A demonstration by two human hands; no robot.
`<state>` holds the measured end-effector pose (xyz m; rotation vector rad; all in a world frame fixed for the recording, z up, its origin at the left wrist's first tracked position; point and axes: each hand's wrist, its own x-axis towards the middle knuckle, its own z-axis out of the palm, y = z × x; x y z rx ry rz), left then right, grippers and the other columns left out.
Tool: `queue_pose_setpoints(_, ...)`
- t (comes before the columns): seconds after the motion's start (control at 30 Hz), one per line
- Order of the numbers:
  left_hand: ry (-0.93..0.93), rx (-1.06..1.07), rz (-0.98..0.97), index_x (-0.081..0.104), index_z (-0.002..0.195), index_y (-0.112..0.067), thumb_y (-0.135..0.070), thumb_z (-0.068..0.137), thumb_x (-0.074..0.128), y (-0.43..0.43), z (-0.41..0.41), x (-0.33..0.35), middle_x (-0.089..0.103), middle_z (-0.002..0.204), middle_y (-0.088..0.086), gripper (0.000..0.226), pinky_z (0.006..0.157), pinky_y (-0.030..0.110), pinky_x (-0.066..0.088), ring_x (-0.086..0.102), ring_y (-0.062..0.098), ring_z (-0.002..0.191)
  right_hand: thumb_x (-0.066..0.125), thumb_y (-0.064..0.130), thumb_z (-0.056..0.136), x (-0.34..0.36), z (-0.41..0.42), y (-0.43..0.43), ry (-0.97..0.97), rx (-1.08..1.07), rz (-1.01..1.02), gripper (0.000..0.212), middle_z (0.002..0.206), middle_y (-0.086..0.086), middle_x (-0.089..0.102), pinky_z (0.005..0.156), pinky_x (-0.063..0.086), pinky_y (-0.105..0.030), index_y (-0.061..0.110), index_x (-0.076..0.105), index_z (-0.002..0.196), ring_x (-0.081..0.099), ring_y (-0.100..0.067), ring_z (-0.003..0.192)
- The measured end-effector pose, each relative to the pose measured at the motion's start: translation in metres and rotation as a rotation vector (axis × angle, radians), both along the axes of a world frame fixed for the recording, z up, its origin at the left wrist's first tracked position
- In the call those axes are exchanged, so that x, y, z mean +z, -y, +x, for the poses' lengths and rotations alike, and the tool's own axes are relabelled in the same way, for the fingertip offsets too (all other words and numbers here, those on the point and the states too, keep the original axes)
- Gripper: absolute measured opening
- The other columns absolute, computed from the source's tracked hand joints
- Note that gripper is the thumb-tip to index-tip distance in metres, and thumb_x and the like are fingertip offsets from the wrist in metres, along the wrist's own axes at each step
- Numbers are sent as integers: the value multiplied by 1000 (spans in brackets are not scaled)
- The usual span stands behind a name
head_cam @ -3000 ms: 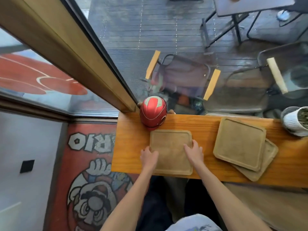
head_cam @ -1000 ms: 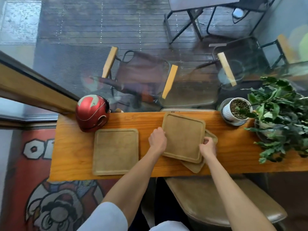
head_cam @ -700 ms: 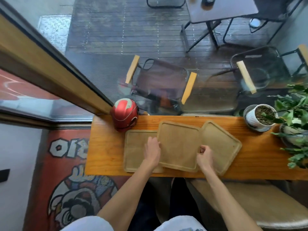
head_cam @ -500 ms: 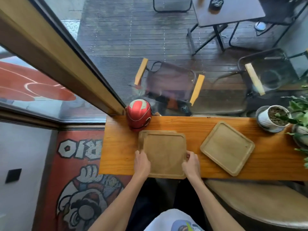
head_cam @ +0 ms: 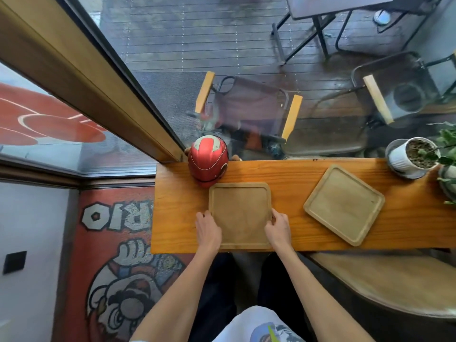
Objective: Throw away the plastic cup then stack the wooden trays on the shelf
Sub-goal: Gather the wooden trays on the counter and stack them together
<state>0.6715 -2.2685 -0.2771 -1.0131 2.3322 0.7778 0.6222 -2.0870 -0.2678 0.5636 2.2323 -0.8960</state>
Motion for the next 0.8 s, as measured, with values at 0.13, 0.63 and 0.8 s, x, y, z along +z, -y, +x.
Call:
queue_pose_setpoints(0.13,16,-11,-6,54,115,1,9,86,47,0,-5,-3,44,120,17,30,91,42,47,50,31,105,49,18,98,0,-2,0,28,-10,0,56,144,-5,40,108,39,-39,17,34,152,43,-25,130)
queue_pose_setpoints(0.63,-11,115,89,45,143,-2,7,89,47,15,-8,-6,55,136,19,54,101,42,48,56,31,122,49,0,88,4,-12,0,79,-81,-75,67,155,-6,40,116,35,-43,15,35,152,38,-25,141)
queue_pose_setpoints(0.8,-11,128,112,54,136,0,-5,94,53,19,-6,-7,56,136,18,43,100,42,50,57,33,121,50,0,92,8,-9,0,27,46,-20,67,158,-6,36,118,29,-37,12,29,154,33,-24,145)
